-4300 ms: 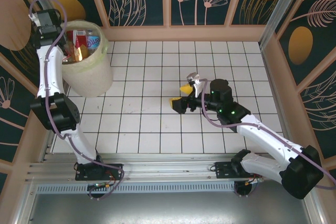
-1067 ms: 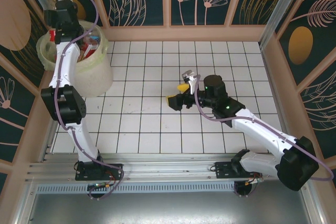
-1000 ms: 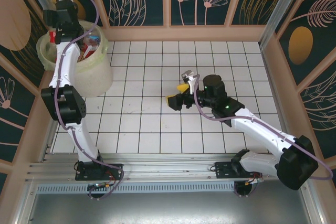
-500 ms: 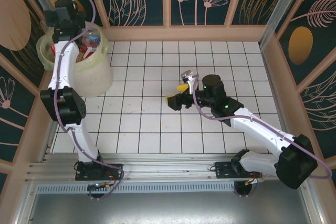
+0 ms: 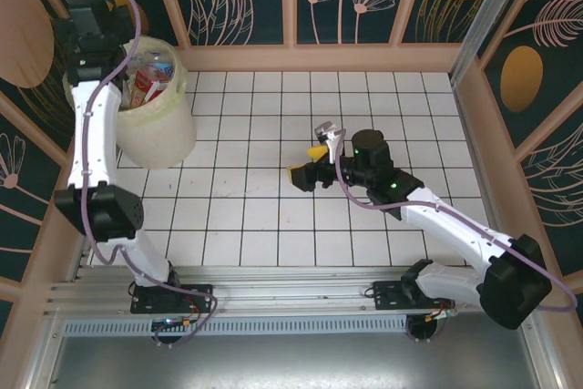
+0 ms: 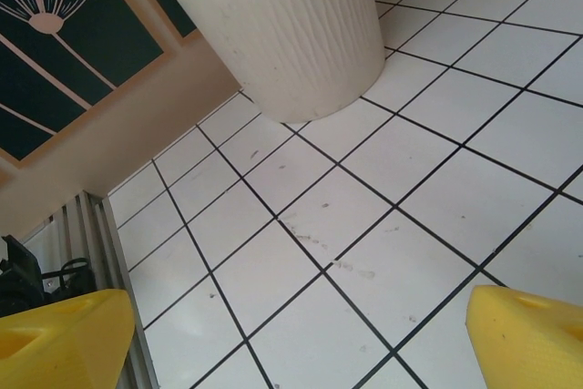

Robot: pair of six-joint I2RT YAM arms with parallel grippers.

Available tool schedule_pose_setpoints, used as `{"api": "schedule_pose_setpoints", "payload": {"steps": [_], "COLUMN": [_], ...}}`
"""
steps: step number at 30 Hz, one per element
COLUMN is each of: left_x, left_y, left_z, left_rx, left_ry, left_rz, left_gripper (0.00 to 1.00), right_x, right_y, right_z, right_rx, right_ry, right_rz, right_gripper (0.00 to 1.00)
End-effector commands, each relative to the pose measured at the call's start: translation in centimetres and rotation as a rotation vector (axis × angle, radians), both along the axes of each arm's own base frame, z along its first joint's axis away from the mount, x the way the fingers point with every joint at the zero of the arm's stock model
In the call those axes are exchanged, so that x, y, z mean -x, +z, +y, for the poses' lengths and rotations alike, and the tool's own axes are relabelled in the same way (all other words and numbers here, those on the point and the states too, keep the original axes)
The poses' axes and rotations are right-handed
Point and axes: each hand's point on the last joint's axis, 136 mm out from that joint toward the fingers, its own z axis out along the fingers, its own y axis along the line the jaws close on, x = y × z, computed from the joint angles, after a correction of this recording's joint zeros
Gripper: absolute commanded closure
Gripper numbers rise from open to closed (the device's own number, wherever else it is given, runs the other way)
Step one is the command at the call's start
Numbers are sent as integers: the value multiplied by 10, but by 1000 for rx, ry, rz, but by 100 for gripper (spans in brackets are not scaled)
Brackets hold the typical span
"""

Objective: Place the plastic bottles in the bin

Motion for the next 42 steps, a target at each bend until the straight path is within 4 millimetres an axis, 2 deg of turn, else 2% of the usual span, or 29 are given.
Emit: {"api": "schedule_pose_setpoints", "payload": {"steps": [1,5,16,22,29,34,38,42], "left_x": [25,41,66,82,114,132,133,120], "left_y": [-5,-25,-34,-52,-33,-20,-5,2], "left_z": [-19,-35,-44,-74,-125,-144,-159,-178], "left_rx": [120,197,231,325,367,391,407,410], "left_ry": [-77,-143,-176,-313,-593,-680,-739,-782], "left_rz": [-9,8,10,36,-74,-146,-187,-200], "left_gripper": [1,1,1,1,1,1,1,1], "right_x": [5,6,8,9,0,-7,-15,-22], "right_y": [19,20,23,25,22,14,12,12], "right_z": [2,2,2,2,-8,-20,-32,-42], "right_rx": [-35,-36,-48,-53,-14,25,30,30], "right_ry": [22,24,26,26,-50,-128,-218,-295], "right_rz": [-63,-60,-53,-53,-78,-90,-82,-73], "right_gripper": [5,5,6,6,4,1,1,1]}}
